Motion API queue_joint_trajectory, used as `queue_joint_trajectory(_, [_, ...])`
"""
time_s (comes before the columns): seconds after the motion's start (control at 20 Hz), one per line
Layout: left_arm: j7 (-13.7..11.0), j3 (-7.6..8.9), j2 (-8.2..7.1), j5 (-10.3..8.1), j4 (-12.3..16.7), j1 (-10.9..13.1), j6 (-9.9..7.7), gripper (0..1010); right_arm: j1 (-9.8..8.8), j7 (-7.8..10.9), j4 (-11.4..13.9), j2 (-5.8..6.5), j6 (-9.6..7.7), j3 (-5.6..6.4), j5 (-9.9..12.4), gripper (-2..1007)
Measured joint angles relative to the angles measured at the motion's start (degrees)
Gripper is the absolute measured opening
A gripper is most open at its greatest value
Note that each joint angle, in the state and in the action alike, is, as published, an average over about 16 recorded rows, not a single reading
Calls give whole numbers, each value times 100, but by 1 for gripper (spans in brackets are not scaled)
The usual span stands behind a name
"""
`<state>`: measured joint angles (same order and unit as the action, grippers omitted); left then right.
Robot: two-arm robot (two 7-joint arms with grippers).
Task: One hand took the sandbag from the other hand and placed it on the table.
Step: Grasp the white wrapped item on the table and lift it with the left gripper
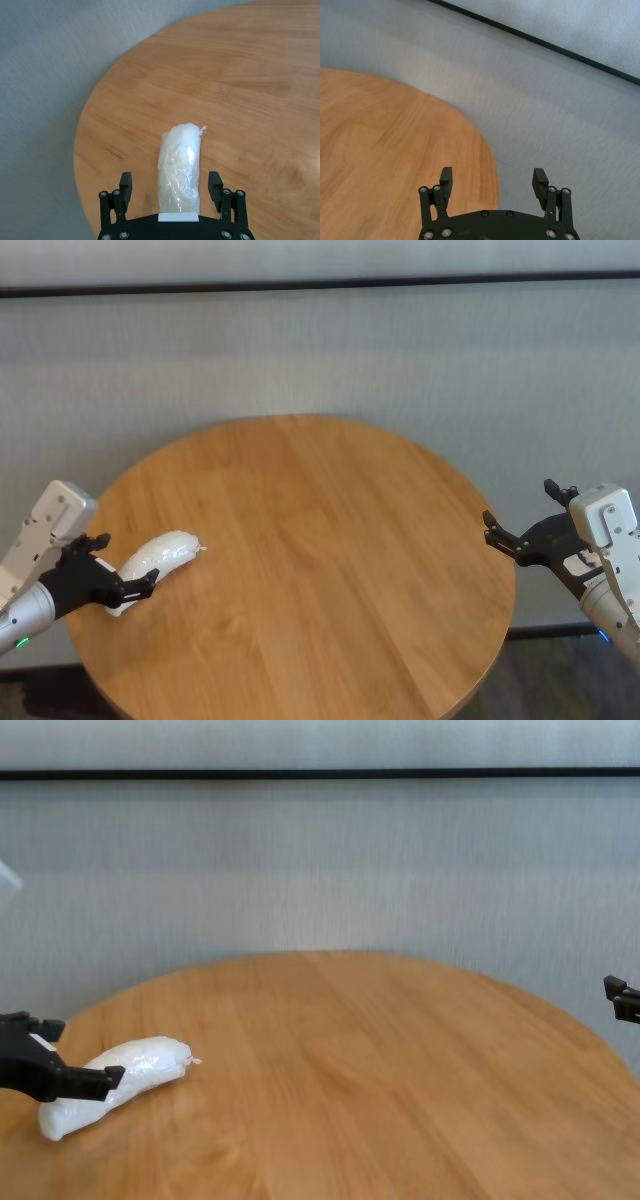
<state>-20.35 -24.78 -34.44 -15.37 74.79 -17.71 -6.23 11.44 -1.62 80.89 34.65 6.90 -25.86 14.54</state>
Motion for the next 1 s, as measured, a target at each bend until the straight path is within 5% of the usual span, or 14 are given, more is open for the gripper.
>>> queue_joint_trajectory(1.0, [-291,6,357,323,-814,-332,91,1002,0,0,0,0,0,0,0,1006])
